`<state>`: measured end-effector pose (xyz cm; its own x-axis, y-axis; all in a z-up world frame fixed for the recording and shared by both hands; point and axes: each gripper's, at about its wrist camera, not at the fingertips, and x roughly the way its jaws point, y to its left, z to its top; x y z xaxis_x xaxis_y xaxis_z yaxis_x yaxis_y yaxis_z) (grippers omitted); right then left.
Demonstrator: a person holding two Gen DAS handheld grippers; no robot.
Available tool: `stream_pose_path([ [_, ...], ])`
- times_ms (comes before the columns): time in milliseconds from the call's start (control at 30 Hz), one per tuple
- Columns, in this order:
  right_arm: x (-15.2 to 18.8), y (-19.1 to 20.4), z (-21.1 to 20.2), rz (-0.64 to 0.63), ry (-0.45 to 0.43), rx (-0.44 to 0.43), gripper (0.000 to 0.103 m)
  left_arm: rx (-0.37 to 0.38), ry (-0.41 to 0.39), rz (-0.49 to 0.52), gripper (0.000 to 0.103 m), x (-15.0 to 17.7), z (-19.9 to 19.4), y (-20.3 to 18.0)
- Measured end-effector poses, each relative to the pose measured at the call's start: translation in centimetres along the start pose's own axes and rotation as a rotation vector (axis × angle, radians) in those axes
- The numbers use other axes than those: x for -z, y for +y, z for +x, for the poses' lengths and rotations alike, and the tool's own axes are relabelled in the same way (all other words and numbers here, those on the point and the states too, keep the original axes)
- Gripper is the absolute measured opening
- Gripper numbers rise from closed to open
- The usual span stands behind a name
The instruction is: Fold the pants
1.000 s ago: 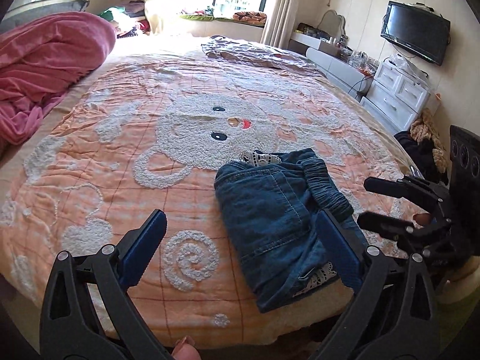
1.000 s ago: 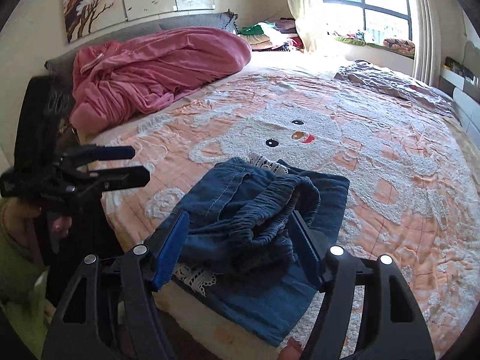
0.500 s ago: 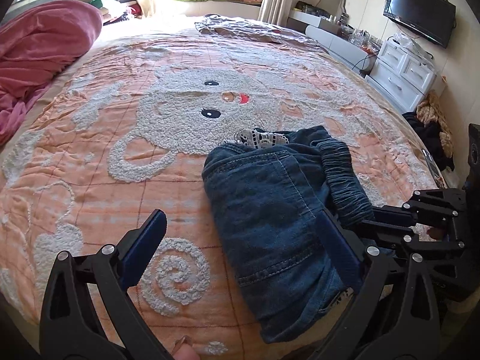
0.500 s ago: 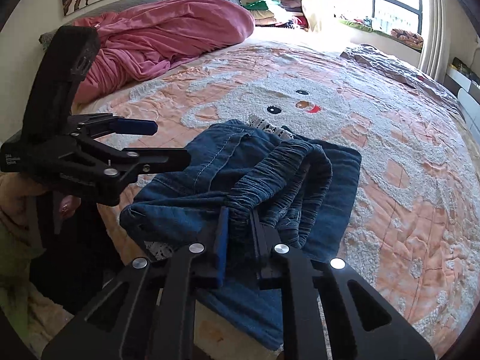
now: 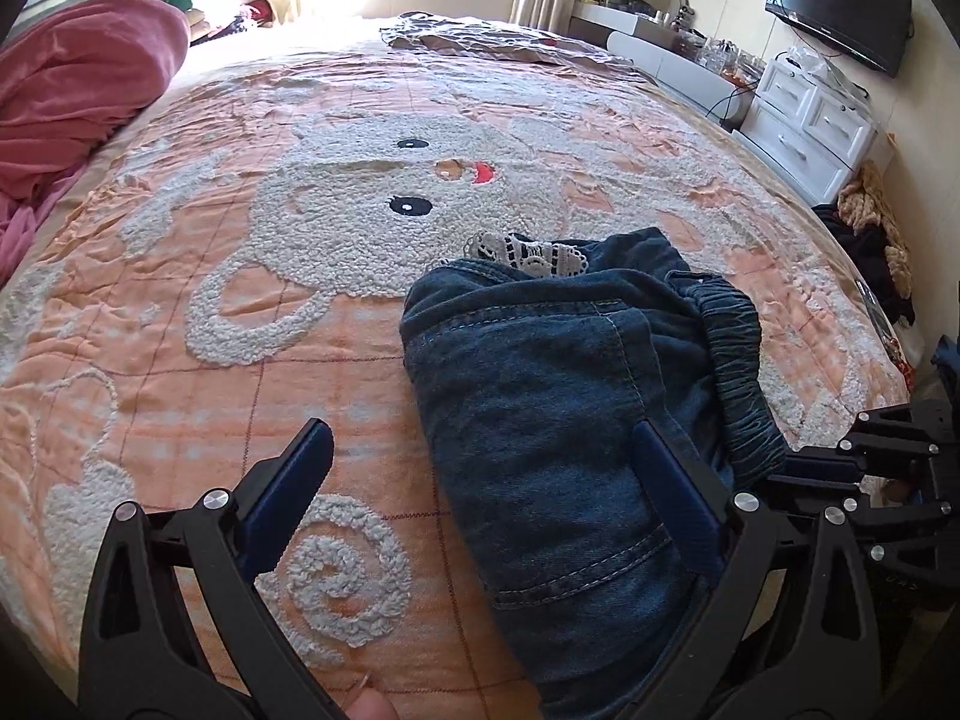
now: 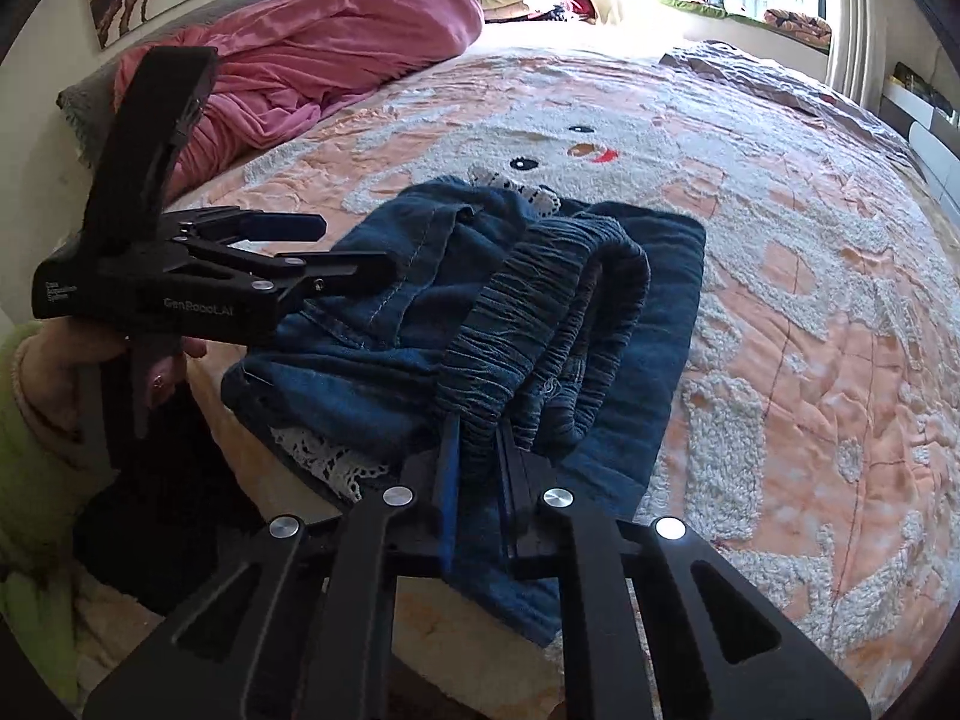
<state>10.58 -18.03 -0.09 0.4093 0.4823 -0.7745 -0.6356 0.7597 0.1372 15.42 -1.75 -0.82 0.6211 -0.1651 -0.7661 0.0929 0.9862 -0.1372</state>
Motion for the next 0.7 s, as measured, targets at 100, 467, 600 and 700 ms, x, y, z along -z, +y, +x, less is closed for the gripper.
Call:
stream_pose_path([
  [100, 0.0, -0.1, 0.0, 0.007, -0.001, -0.008, 0.01, -0.006, 0.005, -0.002, 0.093, 0.1, 0.3, -0.1],
  [467, -0.1, -0.8, -2.1, 0.03, -0.084, -0.03, 0.036, -0.029, -0.013, 0.015, 0.093, 0.1, -1.4, -0.9],
  [600, -0.1, -1.8, -3.1, 0.072, -0.128, -0.023, 0.039, -0.028, -0.034, 0.023, 0.093, -0.2, -2.5, -1.4],
  [700, 0.0, -2.5, -3.4, 0.105, -0.143, -0.007, 0.048, -0.027, -0.05, 0.028, 0.093, -0.5, -3.2, -1.7],
])
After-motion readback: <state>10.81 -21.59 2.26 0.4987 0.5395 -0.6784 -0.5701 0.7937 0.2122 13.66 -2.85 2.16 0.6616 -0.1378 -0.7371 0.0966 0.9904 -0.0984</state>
